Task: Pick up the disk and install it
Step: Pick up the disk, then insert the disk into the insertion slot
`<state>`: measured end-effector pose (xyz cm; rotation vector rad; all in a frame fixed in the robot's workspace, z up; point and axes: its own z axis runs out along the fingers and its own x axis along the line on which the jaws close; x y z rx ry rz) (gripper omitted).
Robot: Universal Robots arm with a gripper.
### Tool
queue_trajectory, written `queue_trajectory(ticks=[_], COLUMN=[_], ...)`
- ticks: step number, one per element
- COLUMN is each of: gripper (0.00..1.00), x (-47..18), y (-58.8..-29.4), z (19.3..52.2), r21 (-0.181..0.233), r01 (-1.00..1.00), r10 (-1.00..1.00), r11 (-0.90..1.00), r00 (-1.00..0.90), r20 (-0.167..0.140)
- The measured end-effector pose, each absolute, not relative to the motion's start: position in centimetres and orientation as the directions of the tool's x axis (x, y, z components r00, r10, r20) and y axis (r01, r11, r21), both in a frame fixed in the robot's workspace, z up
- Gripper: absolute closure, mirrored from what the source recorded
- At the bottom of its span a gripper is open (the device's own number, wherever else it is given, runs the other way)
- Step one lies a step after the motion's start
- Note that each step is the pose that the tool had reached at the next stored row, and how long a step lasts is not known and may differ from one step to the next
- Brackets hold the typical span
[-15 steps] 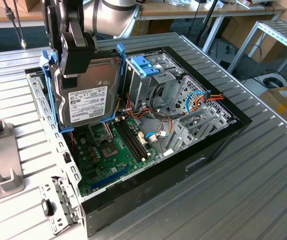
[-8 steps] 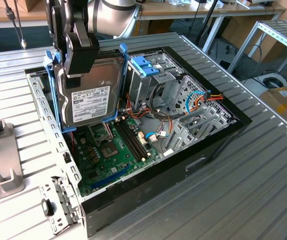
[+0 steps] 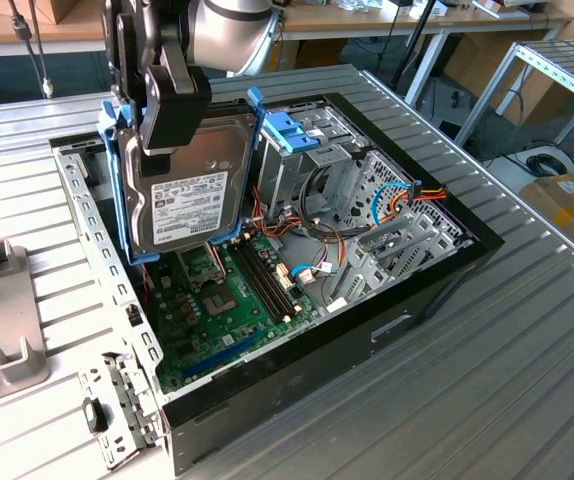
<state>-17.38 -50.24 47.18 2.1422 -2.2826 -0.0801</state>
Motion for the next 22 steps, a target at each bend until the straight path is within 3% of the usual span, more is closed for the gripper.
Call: queue_trajectory(ticks=[22], gripper=[0.63], x=[-16.1], y=[-50.6], z=[47.2], r21=[0.044], r01=[-0.997], r10=[-0.998], r11=[0.063], r00=[-0.064], r20=[-0.028])
